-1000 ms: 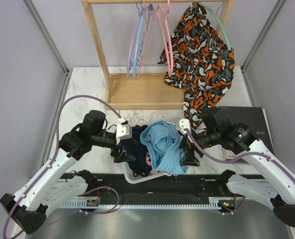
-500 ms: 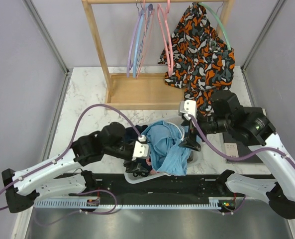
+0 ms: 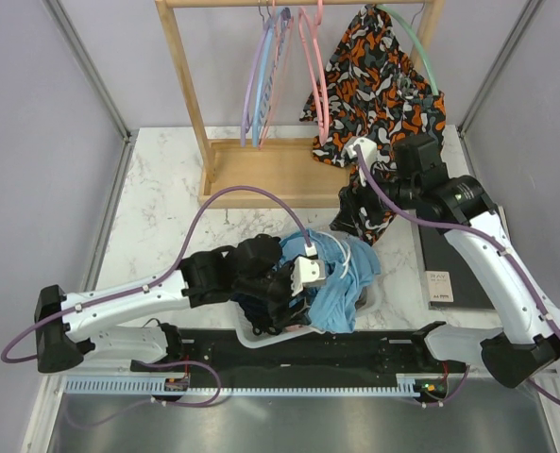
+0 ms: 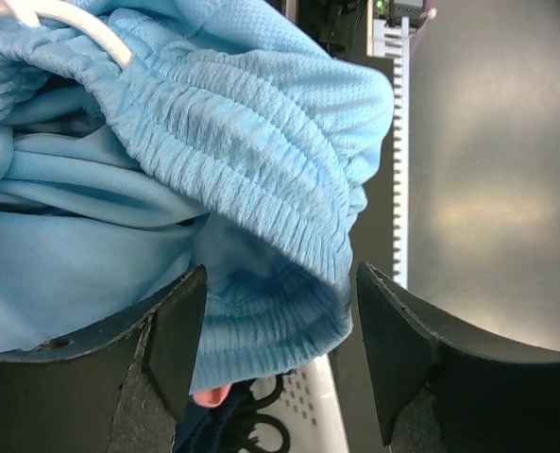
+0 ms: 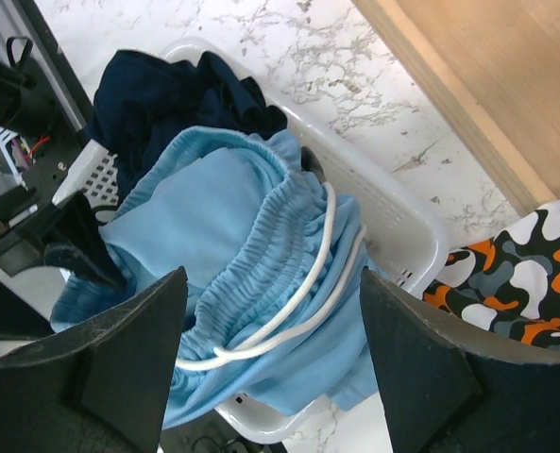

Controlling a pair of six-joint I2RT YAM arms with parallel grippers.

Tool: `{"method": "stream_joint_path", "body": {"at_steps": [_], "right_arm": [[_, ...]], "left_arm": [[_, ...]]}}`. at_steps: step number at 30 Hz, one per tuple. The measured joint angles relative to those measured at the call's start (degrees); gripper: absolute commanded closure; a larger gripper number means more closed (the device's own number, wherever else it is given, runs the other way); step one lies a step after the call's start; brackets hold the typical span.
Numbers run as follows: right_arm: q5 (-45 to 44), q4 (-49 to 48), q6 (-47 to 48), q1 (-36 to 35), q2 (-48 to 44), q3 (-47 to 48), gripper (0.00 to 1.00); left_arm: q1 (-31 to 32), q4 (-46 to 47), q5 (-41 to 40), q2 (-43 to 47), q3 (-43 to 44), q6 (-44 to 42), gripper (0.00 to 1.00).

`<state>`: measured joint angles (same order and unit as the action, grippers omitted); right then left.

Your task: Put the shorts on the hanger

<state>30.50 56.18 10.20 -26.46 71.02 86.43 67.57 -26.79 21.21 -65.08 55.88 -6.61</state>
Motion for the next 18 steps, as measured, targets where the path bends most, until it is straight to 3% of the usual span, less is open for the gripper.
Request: {"method": "stream_joint_path", "body": {"at_steps": [1,2,4,7,8,18], "right_arm": [[-0.1,-0.7,-0.7,0.1,0.0,0.0,0.22],[-0.4,-1.3,-1.3,0.2,0.1,0.0,0.22],[-0.9,-2.7,-2.4,0.4,0.4,0.0,0.22],[-1.2,-4.2,-3.6,0.5,1.3,0.0,0.22],[-1.4,-4.4,-3.7,0.5,1.7,0.0,0.22],[-0.9,-5.7,-3.0,0.4,3.7,0.4,0.31]], "left_arm": [[0.1,0.6,0.1,-0.2,0.0,1.6,0.30],[0.1,1.0,0.3,-0.6,0.1,3.2,0.43],[0.1,2.0,1.4,-1.3,0.1,6.3,0.50],[0.2,2.5,3.7,-1.8,0.1,8.7,0.76],[0.2,2.5,4.8,-1.6,0.0,8.9,0.98],[0.2,-9.8,5.4,12.4,-5.8,-9.5,0.98]]}}
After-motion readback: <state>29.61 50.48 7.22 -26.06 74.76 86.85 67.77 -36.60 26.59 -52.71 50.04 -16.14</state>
